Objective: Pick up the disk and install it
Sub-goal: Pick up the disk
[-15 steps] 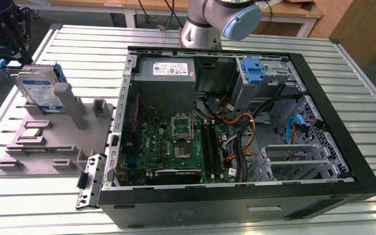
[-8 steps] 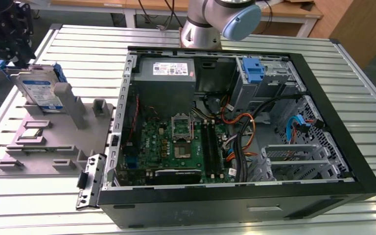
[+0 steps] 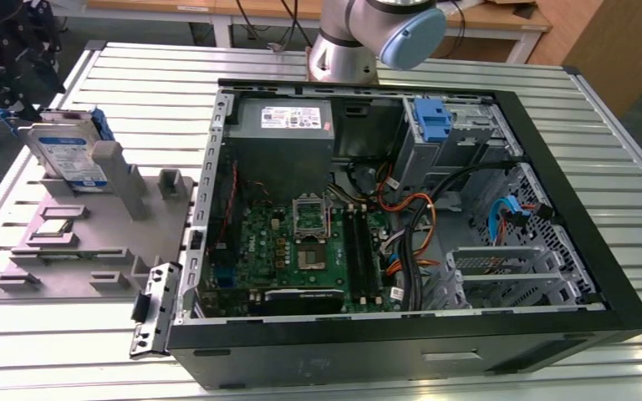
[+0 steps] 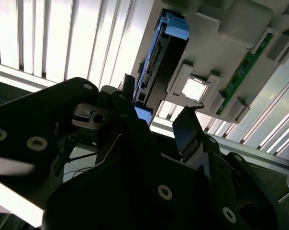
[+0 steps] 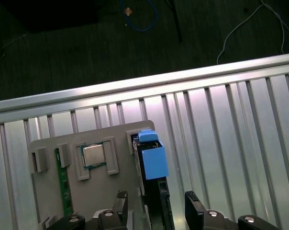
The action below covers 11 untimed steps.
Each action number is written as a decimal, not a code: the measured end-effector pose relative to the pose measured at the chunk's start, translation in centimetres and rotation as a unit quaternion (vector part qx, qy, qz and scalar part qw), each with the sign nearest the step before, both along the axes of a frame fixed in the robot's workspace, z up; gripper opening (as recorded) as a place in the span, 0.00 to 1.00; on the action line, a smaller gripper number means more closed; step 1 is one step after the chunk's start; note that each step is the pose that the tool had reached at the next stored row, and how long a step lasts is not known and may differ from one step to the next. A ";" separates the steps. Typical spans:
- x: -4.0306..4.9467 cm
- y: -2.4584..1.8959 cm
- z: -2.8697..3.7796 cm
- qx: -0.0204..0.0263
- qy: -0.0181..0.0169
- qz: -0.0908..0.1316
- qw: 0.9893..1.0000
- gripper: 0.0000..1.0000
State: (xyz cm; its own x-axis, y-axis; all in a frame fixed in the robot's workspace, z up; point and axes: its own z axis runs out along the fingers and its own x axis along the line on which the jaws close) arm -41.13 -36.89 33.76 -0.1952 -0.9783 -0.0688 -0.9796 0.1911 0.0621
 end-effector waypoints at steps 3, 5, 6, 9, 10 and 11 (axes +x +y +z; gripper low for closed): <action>0.01 0.00 -0.08 0.000 0.000 0.006 1.000 0.59; 0.01 0.02 -0.21 0.000 0.000 0.018 1.000 0.59; 0.00 0.04 -0.28 0.000 0.000 0.023 1.000 0.59; 0.00 0.10 -0.56 0.000 0.000 0.041 0.999 0.59; 0.00 0.13 -0.66 0.000 0.000 0.047 0.999 0.59; 0.00 0.16 -0.77 0.000 0.000 0.053 0.999 0.59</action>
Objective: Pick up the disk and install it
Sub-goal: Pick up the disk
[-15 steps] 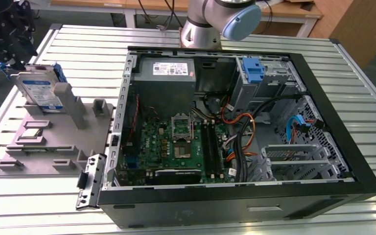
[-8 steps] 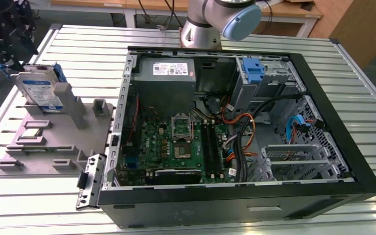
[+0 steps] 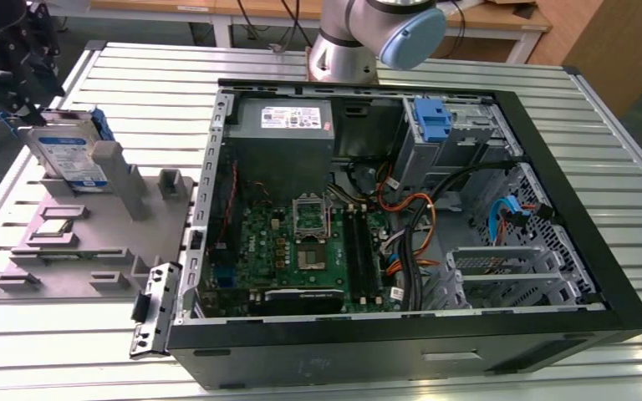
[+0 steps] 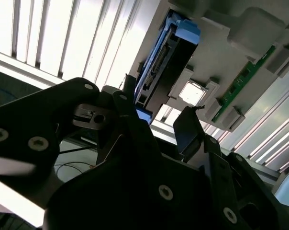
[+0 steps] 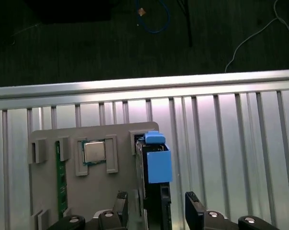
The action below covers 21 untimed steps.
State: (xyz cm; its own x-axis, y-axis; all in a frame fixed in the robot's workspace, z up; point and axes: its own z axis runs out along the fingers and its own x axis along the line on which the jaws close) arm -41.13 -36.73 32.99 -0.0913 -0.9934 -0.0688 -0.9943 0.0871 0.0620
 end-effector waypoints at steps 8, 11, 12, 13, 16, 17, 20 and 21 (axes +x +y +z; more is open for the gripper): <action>-0.02 0.32 -0.87 0.000 0.000 0.037 0.999 0.59; -0.07 0.35 -1.17 -0.002 -0.002 0.042 0.999 0.59; -0.09 0.35 -1.27 -0.003 -0.003 0.043 0.999 0.59; -0.11 0.35 -1.37 -0.003 -0.003 0.044 0.999 0.59; -0.18 0.36 -1.66 -0.005 -0.006 0.048 0.999 0.59; -0.21 0.36 -1.76 -0.005 -0.007 0.049 0.999 0.59; -0.34 0.36 -2.04 -0.006 -0.010 0.052 0.999 0.59; -0.39 0.36 -2.13 -0.007 -0.012 0.052 0.999 0.59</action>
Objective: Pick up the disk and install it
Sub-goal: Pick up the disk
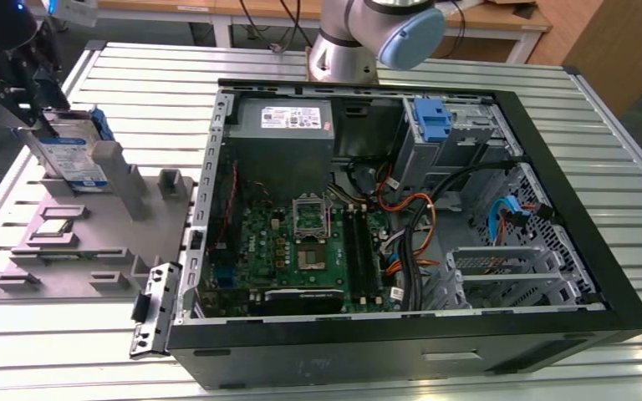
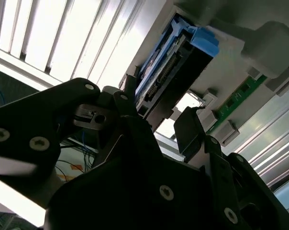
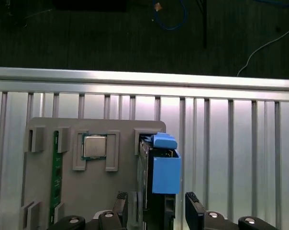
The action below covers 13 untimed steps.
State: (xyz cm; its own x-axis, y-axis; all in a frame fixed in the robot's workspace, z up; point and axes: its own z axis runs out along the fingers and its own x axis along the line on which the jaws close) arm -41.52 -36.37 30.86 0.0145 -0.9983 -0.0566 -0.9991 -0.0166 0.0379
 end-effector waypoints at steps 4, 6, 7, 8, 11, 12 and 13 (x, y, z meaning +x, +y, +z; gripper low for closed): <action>-0.35 0.00 -0.37 0.000 -0.008 0.001 1.000 0.59; -0.50 0.00 -0.53 0.000 -0.011 0.002 1.000 0.59; -0.51 -0.01 -0.56 0.000 -0.012 0.002 1.000 0.59; -0.50 0.00 -0.60 0.000 -0.012 0.002 1.000 0.59; -0.52 0.14 -0.70 0.000 -0.012 0.002 1.000 0.59; -0.52 0.24 -0.73 0.000 -0.012 0.002 1.000 0.59; -0.51 0.30 -0.75 0.000 -0.012 0.002 1.000 0.59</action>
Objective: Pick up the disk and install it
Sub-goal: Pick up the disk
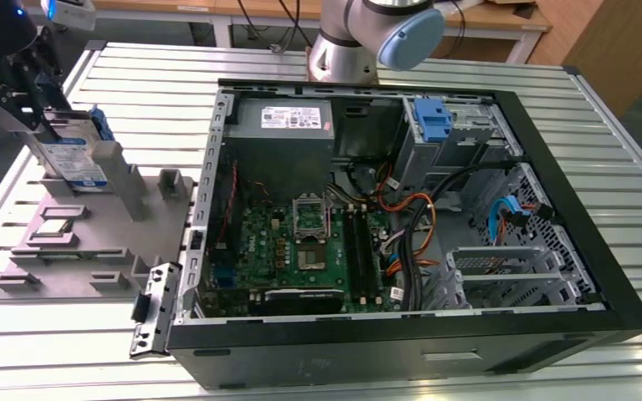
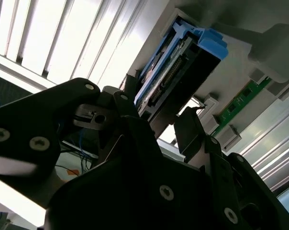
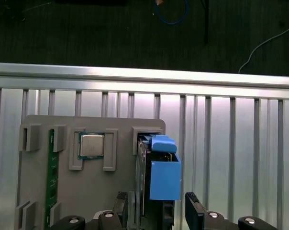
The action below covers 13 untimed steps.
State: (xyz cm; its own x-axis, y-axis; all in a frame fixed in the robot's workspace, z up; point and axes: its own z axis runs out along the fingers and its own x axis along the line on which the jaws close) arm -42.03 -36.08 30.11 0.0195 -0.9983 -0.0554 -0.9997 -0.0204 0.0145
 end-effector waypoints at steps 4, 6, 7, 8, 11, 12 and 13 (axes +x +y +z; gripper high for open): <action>0.04 0.01 -0.06 0.000 0.000 -0.001 1.000 0.59; 0.05 0.01 -0.05 0.000 0.000 -0.001 1.000 0.59; 0.06 0.01 -0.05 0.000 0.000 -0.001 1.000 0.59; 0.09 0.02 -0.06 0.000 0.000 -0.001 1.000 0.59; 0.17 0.01 -0.05 0.000 0.000 -0.001 1.000 0.59; 0.22 0.01 -0.05 0.000 0.000 -0.003 1.000 0.59; 0.29 0.01 -0.05 0.000 0.000 -0.005 1.000 0.59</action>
